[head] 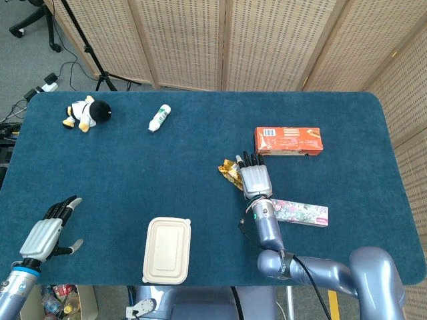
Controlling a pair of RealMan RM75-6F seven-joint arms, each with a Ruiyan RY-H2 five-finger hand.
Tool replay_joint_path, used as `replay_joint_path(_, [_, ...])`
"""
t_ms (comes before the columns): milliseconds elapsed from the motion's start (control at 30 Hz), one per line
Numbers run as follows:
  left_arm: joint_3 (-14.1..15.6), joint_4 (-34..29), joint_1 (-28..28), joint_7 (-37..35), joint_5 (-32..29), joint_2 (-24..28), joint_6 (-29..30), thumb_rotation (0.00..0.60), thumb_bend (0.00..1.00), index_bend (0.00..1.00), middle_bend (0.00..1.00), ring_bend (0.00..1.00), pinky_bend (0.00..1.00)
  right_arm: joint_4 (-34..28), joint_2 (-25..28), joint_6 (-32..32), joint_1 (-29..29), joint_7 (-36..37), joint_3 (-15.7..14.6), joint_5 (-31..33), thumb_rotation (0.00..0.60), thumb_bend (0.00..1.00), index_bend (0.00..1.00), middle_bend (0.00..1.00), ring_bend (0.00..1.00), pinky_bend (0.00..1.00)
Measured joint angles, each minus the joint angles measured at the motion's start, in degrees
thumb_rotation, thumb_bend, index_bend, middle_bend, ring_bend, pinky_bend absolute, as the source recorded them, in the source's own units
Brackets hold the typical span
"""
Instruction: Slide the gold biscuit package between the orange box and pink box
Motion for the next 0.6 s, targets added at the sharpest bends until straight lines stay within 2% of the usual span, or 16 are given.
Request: replay_joint_path(600, [0.31, -0.31, -0.13, -1.11, 0.81, 0.21, -0.13, 0.600, 0.29, 0.00, 0.00, 0.00, 0.00, -4.68, 1.78, 3.08, -1.88, -0.57, -1.37, 0.35, 0.600, 0.26, 0.07, 0.00, 0.00, 0.00])
